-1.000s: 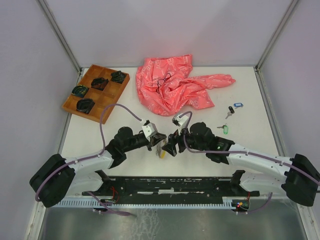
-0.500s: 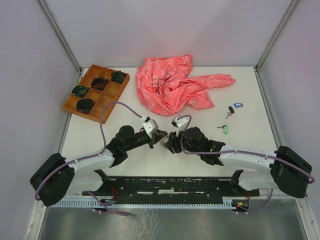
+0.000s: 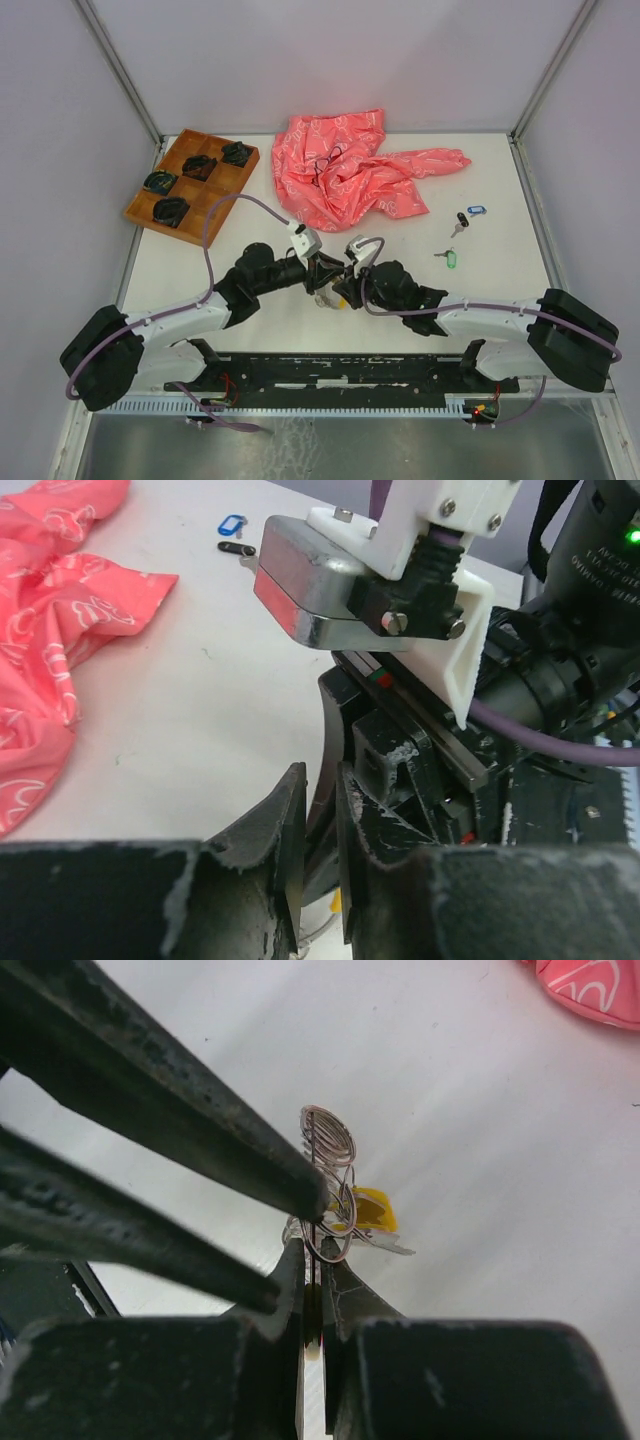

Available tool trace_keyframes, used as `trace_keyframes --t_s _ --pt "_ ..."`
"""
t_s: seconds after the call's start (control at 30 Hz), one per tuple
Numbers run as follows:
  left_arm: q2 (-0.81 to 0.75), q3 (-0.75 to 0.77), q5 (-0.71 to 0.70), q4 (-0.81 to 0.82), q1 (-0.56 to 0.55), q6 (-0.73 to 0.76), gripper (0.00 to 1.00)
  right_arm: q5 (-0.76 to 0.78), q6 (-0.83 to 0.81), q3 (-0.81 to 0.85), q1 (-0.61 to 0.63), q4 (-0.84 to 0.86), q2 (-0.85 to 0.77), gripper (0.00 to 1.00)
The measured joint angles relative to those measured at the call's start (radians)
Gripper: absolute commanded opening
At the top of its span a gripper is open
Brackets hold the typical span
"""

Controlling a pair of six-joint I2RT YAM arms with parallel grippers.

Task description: Put the keys on the keyring

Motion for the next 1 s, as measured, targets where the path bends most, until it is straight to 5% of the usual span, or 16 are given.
trace_keyframes --t_s 0.4,0.7,1.0 --pt "-0.164 -0.002 -0.124 -0.082 -0.007 -0.252 0.34 0.014 -0.151 -0.151 0.0 0.219 -0.056 0.01" --pt "-0.146 0.085 -0.263 -0.367 -0.007 -0.473 0.31 -0.013 -0.368 -0.158 0.0 0.233 -0.115 0.01" --pt "-0.128 0.13 -0.352 -0.488 -0.007 -0.729 0.31 -0.027 -0.47 -0.158 0.0 0.213 -0.115 0.01"
